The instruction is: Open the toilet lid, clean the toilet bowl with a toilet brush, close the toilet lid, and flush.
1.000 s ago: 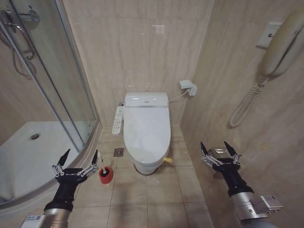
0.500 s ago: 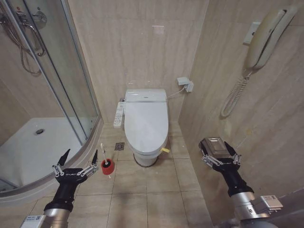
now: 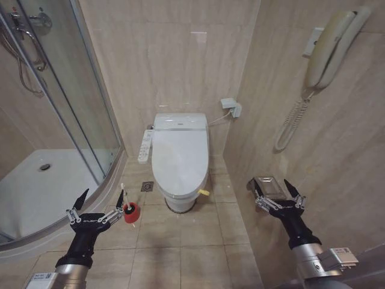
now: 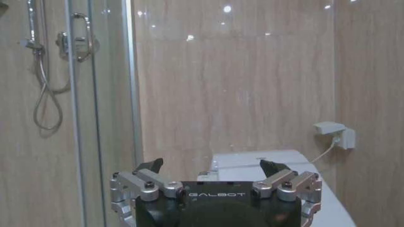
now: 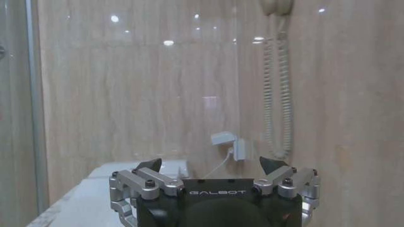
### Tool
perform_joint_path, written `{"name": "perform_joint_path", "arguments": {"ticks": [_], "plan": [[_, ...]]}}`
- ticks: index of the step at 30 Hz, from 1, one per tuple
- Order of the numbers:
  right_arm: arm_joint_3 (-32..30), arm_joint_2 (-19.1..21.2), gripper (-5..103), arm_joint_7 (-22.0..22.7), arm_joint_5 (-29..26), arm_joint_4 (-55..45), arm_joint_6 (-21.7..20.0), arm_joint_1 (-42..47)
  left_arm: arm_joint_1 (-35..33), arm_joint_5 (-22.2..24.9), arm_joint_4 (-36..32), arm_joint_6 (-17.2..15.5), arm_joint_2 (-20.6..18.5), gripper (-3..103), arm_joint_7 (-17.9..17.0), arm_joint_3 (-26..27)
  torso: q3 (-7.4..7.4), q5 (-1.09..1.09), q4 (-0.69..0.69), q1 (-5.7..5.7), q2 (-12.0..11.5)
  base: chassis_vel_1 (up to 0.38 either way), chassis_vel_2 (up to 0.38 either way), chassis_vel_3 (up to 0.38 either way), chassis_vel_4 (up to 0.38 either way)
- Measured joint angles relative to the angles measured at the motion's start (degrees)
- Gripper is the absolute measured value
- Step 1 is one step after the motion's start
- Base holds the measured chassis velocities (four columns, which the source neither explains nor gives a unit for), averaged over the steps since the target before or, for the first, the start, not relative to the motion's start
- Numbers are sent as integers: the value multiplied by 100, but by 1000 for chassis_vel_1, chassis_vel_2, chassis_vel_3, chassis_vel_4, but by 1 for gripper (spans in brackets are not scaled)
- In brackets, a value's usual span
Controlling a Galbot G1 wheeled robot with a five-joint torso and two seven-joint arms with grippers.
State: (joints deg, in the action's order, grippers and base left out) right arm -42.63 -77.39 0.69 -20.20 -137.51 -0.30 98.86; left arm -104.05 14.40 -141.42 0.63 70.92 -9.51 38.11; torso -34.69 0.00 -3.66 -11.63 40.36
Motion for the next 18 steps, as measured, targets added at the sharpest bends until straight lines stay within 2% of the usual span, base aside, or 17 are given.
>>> {"name": "perform_joint_path", "arguments": {"ticks": [6,10,18], "plan": [[-2,1,100,2,0,0,0,0,0,0,0,0,1,100,1,-1,0,2,-2,0,0,-130,-156,124,142],[0,0,100,2,0,0,0,0,0,0,0,0,0,100,0,-1,0,0,-1,-1,0,-16,-52,-20,7],[1,-1,100,-1,0,0,0,0,-1,0,1,0,0,100,-1,1,1,-3,0,0,0,222,9,-225,6]]}}
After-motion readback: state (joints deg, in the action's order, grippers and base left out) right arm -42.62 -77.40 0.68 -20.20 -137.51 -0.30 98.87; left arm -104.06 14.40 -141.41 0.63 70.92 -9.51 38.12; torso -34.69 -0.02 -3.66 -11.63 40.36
